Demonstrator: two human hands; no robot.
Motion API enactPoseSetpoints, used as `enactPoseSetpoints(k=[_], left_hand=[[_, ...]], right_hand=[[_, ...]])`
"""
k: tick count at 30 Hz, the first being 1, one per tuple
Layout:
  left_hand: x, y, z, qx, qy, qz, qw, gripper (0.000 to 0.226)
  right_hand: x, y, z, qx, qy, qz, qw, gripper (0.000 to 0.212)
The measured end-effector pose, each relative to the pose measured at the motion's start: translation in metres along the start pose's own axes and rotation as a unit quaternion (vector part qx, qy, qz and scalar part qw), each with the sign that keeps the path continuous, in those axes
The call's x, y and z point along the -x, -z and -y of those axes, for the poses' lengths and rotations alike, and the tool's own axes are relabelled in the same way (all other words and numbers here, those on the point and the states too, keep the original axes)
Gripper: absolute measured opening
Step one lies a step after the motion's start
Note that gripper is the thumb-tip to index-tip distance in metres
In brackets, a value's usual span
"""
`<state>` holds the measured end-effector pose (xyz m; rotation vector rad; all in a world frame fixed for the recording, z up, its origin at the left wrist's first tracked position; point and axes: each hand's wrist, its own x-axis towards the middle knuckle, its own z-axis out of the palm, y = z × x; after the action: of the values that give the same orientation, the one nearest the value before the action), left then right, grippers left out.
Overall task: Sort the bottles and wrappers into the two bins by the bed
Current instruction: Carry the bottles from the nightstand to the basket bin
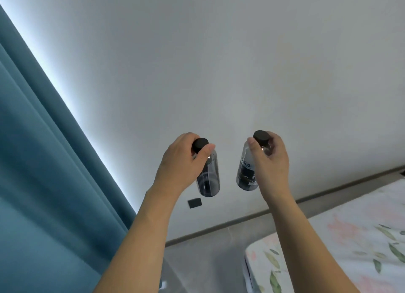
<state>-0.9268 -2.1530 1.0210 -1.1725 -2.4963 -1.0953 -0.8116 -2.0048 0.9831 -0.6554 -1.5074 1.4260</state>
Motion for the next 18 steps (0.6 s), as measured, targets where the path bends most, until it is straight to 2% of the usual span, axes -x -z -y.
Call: enactPoseSetpoints(k=[5,12,18], left_hand=[[-0.060,-0.023,0.013,0.032,-0.011,0.007,0.999,0.027],[-0.147,-0.074,0.046,0.066,-0.065,0.045,0.995,0.037],[-0.249,-0.116,0.067,0.075,-0.172,0.073,0.980,0.047]], right_hand=[[-0.047,-0.020,-0.010,0.008,0.007,-0.008,1.000,0.017],[-0.117,-0.049,-0.040,0.041,0.019,-0.065,0.997,0.012],[-0.193,-0.072,-0.059,0.066,0.031,-0.147,0.986,0.016]])
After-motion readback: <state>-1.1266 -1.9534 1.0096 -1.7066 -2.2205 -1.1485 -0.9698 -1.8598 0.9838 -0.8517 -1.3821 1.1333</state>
